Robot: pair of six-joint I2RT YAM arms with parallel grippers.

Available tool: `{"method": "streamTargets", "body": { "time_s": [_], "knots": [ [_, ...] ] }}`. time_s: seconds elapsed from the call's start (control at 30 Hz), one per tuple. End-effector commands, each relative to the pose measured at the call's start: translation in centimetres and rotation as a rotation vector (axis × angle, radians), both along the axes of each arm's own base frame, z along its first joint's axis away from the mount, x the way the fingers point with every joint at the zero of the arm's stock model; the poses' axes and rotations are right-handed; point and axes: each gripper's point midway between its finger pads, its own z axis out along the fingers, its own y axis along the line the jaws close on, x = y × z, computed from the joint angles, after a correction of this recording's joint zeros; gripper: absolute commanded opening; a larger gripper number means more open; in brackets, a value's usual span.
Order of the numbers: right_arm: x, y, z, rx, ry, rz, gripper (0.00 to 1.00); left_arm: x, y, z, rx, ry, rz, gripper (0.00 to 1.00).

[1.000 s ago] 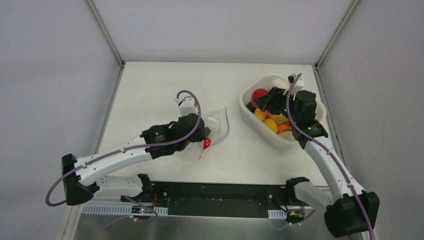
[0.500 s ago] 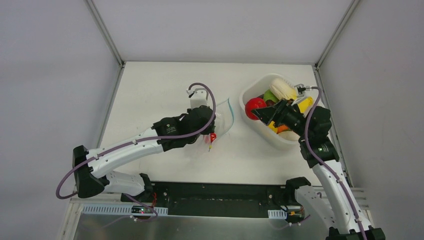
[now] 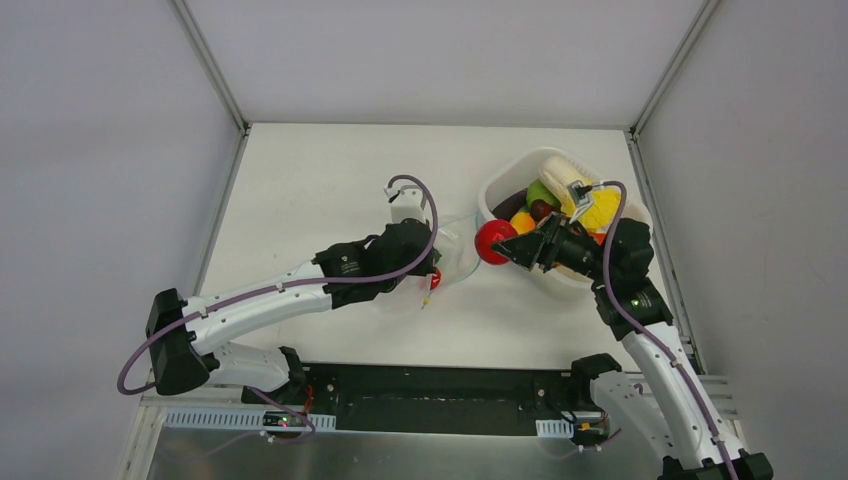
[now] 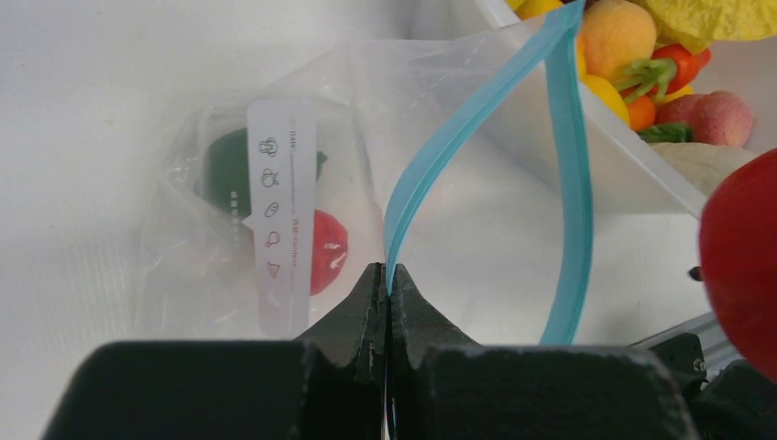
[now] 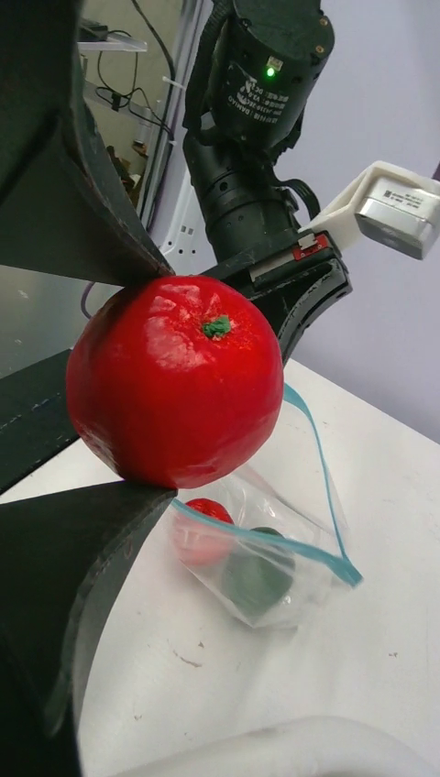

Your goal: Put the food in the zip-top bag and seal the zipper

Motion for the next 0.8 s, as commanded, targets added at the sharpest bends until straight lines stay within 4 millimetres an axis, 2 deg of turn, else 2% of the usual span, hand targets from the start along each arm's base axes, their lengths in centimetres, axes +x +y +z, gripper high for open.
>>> {"method": "streamTargets", "body": {
  "time_s": [0.0, 0.03, 0.17, 0.37, 0.5, 0.57, 0.63, 0.77],
  "knots": [
    [-0.8, 1.0, 0.8, -0.024, -0.066, 0.062, 0.54, -0.4, -2.1, 1.9, -0.079, -0.069, -0.099, 0.00],
    [-0.5, 1.0, 0.3, -0.055, -0.052, 0.033, 0.54, -0.4, -2.3, 2.2, -0.081, -0.081, -0.114, 0.00],
    [-0.4, 1.7, 1.2, -0.112, -0.074, 0.036, 0.53, -0.4, -2.0, 3.1, -0.040, -0.072, -0.121, 0.00],
    [0.2, 3.1, -0.4, -0.152, -0.086, -0.012, 0.52, -0.6, -2.0, 2.1, -0.033, -0.054, -0.121, 0.00],
    [0.2, 3.9, -1.6, -0.180, -0.126, -0.033, 0.52, -1.2, -2.3, 0.7, -0.037, -0.030, -0.151, 0.00],
    [0.8, 3.7, -2.0, -0.202, -0.150, -0.076, 0.53, -1.4, -2.3, 0.6, -0.021, -0.023, -0.165, 0.00],
    [1.4, 3.7, -1.6, -0.200, -0.186, -0.102, 0.53, -1.4, -2.0, 1.1, 0.003, -0.019, -0.166, 0.00],
    [1.3, 4.4, -2.2, -0.219, -0.195, -0.074, 0.54, -1.5, -0.9, 0.6, -0.004, -0.021, -0.132, 0.00]
  ]
}}
